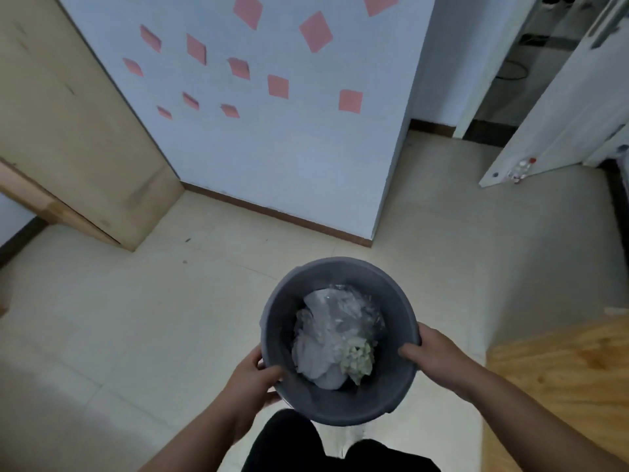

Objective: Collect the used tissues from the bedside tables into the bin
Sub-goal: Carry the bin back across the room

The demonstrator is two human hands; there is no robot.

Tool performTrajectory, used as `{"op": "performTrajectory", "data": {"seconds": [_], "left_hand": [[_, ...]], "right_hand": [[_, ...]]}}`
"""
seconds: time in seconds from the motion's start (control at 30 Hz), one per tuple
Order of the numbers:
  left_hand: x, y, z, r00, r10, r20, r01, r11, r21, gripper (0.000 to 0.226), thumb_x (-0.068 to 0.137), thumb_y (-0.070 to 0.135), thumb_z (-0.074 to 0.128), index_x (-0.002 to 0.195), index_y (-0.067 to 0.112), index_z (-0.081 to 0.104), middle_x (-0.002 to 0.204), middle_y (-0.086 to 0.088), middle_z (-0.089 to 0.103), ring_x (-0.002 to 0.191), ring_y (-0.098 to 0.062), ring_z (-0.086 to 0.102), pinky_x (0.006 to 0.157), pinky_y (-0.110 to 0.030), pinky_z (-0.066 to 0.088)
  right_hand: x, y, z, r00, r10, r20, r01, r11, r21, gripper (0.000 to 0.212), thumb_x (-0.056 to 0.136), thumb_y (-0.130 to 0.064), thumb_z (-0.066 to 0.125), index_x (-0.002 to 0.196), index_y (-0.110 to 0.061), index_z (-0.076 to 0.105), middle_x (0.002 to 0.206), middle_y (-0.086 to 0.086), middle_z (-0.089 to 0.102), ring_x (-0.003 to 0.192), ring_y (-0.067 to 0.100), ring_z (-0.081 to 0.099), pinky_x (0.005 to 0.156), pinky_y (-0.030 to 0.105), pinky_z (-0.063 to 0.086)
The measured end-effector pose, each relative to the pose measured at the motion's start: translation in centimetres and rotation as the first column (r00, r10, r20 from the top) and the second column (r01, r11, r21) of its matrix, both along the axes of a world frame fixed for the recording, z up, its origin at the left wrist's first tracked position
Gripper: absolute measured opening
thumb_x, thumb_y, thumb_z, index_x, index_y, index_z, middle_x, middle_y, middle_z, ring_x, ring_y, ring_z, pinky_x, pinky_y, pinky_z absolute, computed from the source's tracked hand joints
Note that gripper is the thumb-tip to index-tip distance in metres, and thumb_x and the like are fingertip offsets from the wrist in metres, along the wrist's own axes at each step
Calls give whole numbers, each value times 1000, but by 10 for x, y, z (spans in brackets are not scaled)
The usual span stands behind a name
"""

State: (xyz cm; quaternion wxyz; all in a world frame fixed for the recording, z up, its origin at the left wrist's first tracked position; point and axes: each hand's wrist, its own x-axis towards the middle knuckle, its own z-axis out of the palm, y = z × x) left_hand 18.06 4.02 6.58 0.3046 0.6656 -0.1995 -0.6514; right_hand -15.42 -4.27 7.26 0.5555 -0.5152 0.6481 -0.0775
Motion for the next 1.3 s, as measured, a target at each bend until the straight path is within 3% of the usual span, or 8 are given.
{"op": "performTrajectory", "data": {"seconds": [0.2,0.37,0.43,0.57,0.77,0.93,1.2,1.3], "left_hand": [[19,-111,-1,997,78,-8,-78,997,-13,57,90,-13,56,126,29,68,116,-4,79,108,-28,74,68,-33,66],[49,-211,-35,997,60,-57,-60,998,10,61,88,-14,55,129,29,67,119,-5,77,105,-29,75,67,-32,65],[60,-250,-49,995,50,-84,-46,998,48,62,87,-16,54,128,28,68,117,-7,78,100,-29,78,68,-36,65],[84,-326,-67,994,17,-112,-6,996,93,63,85,-14,58,131,28,67,120,-7,77,104,-30,77,76,-42,67],[114,-421,-108,991,-11,-137,28,993,119,58,79,-4,65,121,35,69,104,10,81,96,-16,79,73,-33,66],[124,-473,-201,994,14,-104,5,984,177,58,72,2,69,120,35,69,111,5,81,101,-22,79,77,-35,66],[148,-563,-428,999,-22,-46,31,977,213,55,77,2,70,123,33,66,129,-6,73,108,-26,75,73,-31,65],[160,-597,-498,998,-57,-17,59,978,202,56,74,6,71,122,34,66,127,-4,74,98,-21,79,73,-30,65]], "right_hand": [[31,-132,8,998,50,24,-49,998,-33,29,84,-18,63,105,-37,67,91,-29,75,81,-8,70,57,8,50],[59,-206,-29,998,-61,1,61,997,43,38,84,-6,60,113,-30,67,101,-9,79,99,17,74,90,48,61],[68,-236,-41,995,-98,-35,100,993,67,38,82,-7,60,111,-31,68,102,-6,79,102,22,73,94,54,59],[89,-304,-51,989,-125,-79,132,988,79,34,80,-13,63,106,-36,67,101,-8,78,98,19,72,87,48,61],[114,-405,-82,991,-33,-129,46,994,97,27,85,-17,64,102,-38,62,100,-18,73,92,4,68,68,27,50],[131,-469,-178,990,-3,-144,22,991,134,25,84,-16,61,96,-38,62,91,-15,73,86,10,69,63,28,50],[159,-549,-419,994,-31,-106,49,985,166,25,85,-12,59,97,-34,62,98,-2,72,87,19,71,70,37,62],[166,-578,-495,996,-2,-94,16,989,145,22,87,-15,61,94,-36,61,98,-6,72,88,18,71,72,36,63]]}}
